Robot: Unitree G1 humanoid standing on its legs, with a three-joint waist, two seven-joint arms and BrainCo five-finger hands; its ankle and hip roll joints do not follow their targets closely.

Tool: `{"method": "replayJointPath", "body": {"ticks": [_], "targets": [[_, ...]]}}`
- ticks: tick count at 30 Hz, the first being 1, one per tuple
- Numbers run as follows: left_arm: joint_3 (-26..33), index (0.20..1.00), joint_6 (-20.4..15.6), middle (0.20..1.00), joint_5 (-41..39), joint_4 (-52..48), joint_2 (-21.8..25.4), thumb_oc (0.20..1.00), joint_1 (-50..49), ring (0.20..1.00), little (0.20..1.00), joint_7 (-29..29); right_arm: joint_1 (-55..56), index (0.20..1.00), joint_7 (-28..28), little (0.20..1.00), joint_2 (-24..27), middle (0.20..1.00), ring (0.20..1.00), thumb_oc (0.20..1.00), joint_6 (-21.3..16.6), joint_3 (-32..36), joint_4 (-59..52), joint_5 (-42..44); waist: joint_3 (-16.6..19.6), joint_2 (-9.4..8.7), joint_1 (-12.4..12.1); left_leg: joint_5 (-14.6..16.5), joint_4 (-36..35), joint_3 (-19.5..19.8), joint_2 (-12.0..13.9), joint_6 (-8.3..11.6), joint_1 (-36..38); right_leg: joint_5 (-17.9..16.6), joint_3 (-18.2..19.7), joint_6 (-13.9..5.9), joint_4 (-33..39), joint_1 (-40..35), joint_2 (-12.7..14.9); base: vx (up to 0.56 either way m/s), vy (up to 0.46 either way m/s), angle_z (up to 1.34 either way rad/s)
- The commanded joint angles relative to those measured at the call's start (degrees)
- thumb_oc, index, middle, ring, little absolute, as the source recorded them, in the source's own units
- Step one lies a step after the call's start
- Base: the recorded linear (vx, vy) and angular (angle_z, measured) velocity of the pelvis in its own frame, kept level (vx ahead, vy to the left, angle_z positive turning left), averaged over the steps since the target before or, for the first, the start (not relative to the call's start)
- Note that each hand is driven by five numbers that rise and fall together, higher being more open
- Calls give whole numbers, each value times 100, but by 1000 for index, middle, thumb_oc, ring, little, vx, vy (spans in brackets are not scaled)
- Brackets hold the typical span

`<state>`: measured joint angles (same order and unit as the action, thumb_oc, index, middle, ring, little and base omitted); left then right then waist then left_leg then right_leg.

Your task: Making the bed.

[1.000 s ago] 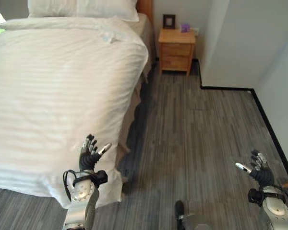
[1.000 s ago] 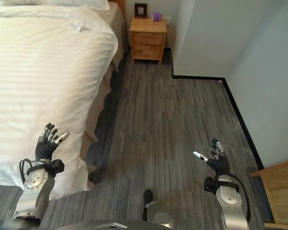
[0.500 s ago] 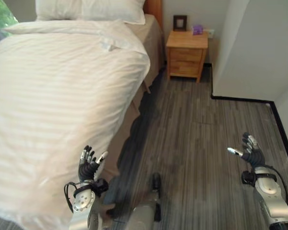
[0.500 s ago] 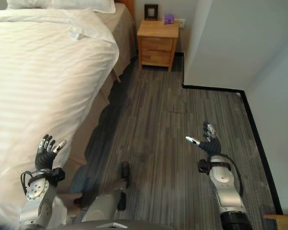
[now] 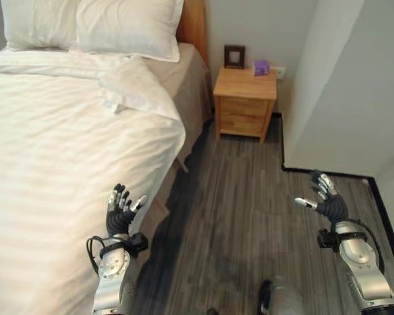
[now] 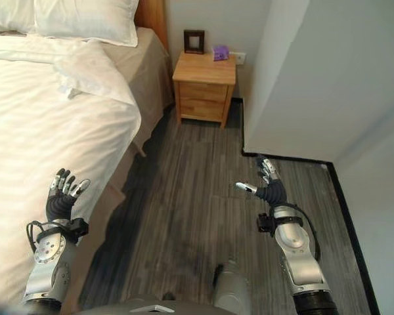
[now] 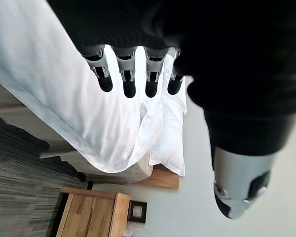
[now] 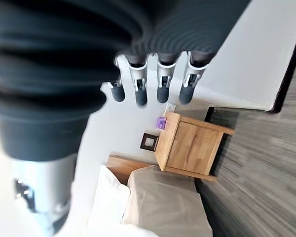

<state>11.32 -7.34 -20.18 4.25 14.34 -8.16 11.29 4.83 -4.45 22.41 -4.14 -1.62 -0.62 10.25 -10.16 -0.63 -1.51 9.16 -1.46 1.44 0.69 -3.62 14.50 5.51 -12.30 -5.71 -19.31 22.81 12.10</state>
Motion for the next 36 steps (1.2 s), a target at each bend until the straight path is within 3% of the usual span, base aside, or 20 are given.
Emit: {"method": "replayJointPath", "body": {"ticks": [1,2,5,8,9,11,13,15,16,19,21,22,24,25,26,28,29,31,32,36], "targets": [[121,1000,-388,1000,-229,-333,457,1000,-114,1000,1000,173,-230,1000,-23,1000,-146,1000,1000,1000,-244,251,28,395,-10,-178,106,-241,-256,133,-79,290,-143,-956,850,-384,1637,-1221,-501,716,-250,98],[133,1000,-397,1000,-119,-286,535,1000,-8,1000,1000,137,-67,1000,36,1000,-198,1000,1000,1000,-243,285,-44,376,16,-224,272,-123,-280,409,-57,358,29,-1264,1315,-532,2296,-965,-527,348,-116,129],[62,1000,-475,1000,-14,-293,617,1000,79,1000,1000,77,294,1000,175,1000,-191,1000,1000,1000,-243,392,-207,325,140,-219,490,1,-219,759,104,508,328,-1460,1508,-653,2190,-822,-502,586,-271,97],[9,1000,-511,1000,17,-348,522,1000,161,1000,1000,71,223,1000,189,1000,-119,1000,1000,1000,-344,437,-216,421,234,-215,548,11,137,830,278,612,359,-1498,1422,-580,1944,-852,-499,419,-287,72],[-172,1000,-588,1000,-209,-360,347,1000,327,1000,1000,70,89,1000,152,1000,-61,1000,1000,1000,-429,391,-110,386,250,-126,571,-522,901,841,500,749,223,-1362,1365,-438,1628,-919,-608,596,-476,25],[-357,1000,-616,1000,-627,-457,112,1000,447,1000,1000,28,-54,1000,51,1000,43,1000,1000,1000,-557,401,-132,594,182,-176,507,-1394,2721,583,547,764,-549,-1202,1163,-163,1683,-1407,-641,488,-494,28],[-525,1000,-553,1000,-779,-534,141,1000,483,1000,1000,-143,-43,1000,-106,1000,104,1000,1000,1000,-636,555,-7,837,27,-391,418,-1523,4165,19,597,681,-1364,-978,1024,132,1876,-2001,-608,365,-505,37],[-626,1000,-533,1000,-874,-581,150,1000,537,1000,1000,-125,-75,1000,-255,1000,129,1000,1000,1000,-659,611,102,817,-62,-414,382,-1364,4440,-260,715,674,-1631,-858,901,205,1941,-2198,-642,279,-309,38],[-707,1000,-520,1000,-1096,-455,78,1000,668,1000,1000,-196,-77,1000,-386,1000,277,1000,1000,1000,-538,668,162,551,-149,-428,293,-1316,4259,-728,853,763,-2127,-652,793,266,2056,-2629,-652,359,-223,34],[-682,1000,-533,1000,-1331,-449,1,1000,611,1000,1000,-237,44,1000,-427,1000,266,1000,1000,1000,-551,983,21,638,-75,-362,182,-1258,3047,-1297,788,803,-2579,-464,500,204,2164,-3019,-654,463,-150,58],[-631,1000,-519,1000,-1355,-434,-48,1000,433,1000,1000,-225,180,1000,-487,1000,157,1000,1000,1000,-555,1093,90,634,27,-301,108,-1351,1971,-1787,606,753,-2634,-278,374,150,2213,-3190,-683,471,-43,50],[-521,1000,-519,1000,-1302,-424,-104,1000,303,1000,1000,-126,206,1000,-540,1000,60,1000,1000,1000,-540,1052,190,556,103,-157,-11,-1630,1073,-2016,403,765,-2734,-144,278,106,2298,-3461,-850,576,-41,59],[-403,1000,-466,1000,-1151,-453,-107,1000,231,1000,1000,-26,234,1000,-554,1000,-20,1000,1000,1000,-504,1031,192,517,161,-161,33,-1743,746,-2520,423,825,-2608,2,134,47,2316,-3725,-825,452,-38,41],[-397,1000,-459,1000,-1135,-464,-110,1000,221,1000,1000,-16,237,1000,-552,1000,-24,1000,1000,1000,-502,1023,189,513,162,-175,35,-1725,765,-2532,420,834,-2603,15,135,44,2316,-3735,-815,408,8,53],[-242,1000,-503,1000,-786,-532,-60,1000,129,1000,1000,54,269,1000,-414,1000,-88,1000,1000,1000,-471,901,96,434,259,-166,11,-1495,869,-2688,370,560,-2471,182,-1,19,2174,-3842,-793,415,53,47],[-188,1000,-485,1000,-528,-557,-38,1000,79,1000,1000,151,322,1000,-335,1000,-136,1000,1000,1000,-440,826,58,288,394,-265,-24,-1301,780,-2679,237,393,-2291,147,-128,-108,1682,-3847,-572,528,130,8],[-186,1000,-465,1000,-475,-567,-43,1000,92,1000,1000,181,313,1000,-275,1000,-175,1000,1000,1000,-435,776,52,270,433,-361,-28,-1036,641,-2587,43,303,-2030,-111,-142,-269,1006,-3714,-348,408,176,-5],[-226,1000,-449,1000,-390,-580,26,1000,183,1000,1000,246,240,1000,-185,1000,-196,1000,1000,1000,-400,613,21,154,323,-368,-7,-998,403,-2697,-22,54,-1662,-987,-184,-495,-409,-3116,-108,267,123,24],[-288,1000,-456,1000,-407,-611,98,1000,304,1000,1000,269,175,1000,-172,1000,-197,1000,1000,1000,-391,556,15,125,219,-360,65,-951,295,-2581,-38,-20,-1462,-1131,-51,-565,-1170,-2781,-83,261,19,23],[-492,1000,-449,1000,-268,-681,266,1000,471,1000,1000,194,153,1000,-188,1000,-231,1000,1000,1000,-435,548,-10,153,31,-240,252,-876,48,-2016,34,-11,-997,-903,363,-389,-1658,-1882,-221,277,-79,90]]}}
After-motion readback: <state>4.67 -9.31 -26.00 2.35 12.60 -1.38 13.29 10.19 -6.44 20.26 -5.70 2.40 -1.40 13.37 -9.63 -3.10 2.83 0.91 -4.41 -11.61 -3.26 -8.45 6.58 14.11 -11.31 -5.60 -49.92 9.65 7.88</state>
